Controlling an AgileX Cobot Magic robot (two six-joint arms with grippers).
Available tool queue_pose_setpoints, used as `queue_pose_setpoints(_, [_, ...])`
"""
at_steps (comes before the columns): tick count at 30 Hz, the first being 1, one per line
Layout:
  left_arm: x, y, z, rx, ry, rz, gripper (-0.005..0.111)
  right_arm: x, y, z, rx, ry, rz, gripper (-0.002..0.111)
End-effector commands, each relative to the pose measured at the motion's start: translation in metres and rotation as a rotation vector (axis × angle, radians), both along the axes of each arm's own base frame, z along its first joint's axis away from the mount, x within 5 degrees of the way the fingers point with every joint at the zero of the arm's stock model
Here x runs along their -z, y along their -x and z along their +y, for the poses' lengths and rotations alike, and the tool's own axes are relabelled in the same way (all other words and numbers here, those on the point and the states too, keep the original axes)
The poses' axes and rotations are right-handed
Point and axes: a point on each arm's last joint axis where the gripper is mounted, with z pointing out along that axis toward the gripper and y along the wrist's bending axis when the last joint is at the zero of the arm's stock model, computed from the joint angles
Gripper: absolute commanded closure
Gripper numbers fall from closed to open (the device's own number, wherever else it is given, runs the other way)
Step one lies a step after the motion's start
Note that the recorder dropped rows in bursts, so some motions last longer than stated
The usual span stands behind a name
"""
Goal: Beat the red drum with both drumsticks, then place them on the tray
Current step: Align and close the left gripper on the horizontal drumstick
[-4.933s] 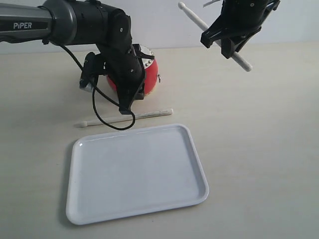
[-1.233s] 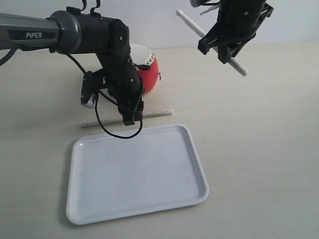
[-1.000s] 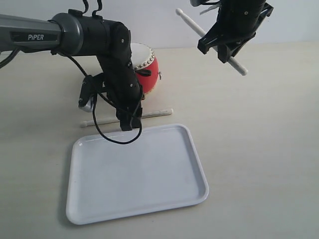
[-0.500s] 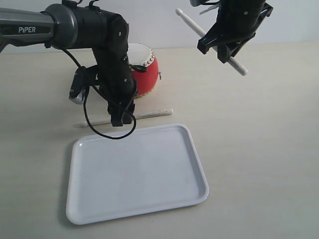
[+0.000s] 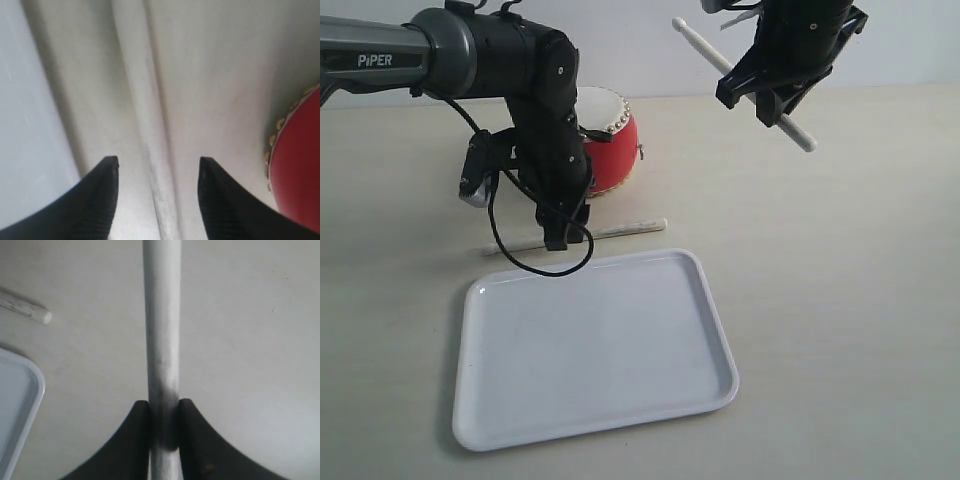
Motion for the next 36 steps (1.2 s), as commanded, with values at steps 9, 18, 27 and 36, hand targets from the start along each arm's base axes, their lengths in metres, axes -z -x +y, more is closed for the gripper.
queue_pose_setpoints(9, [0.012, 0.000, -0.002, -0.008, -0.002, 0.014, 0.058, -0.004, -0.001, -0.002, 0.002, -0.003, -0.017, 0.108])
queue_pose_setpoints(18, [0.021, -0.004, 0.000, -0.019, 0.008, 0.014, 0.058, -0.004, -0.001, -0.002, 0.000, -0.002, -0.017, 0.108])
queue_pose_setpoints(27, [0.035, -0.004, -0.001, -0.058, 0.042, 0.060, 0.058, -0.004, -0.002, -0.002, -0.001, -0.003, -0.019, 0.108])
queue_pose_setpoints(36, [0.038, -0.003, -0.002, -0.066, 0.048, 0.078, 0.089, -0.004, -0.002, -0.002, -0.009, 0.001, -0.020, 0.108])
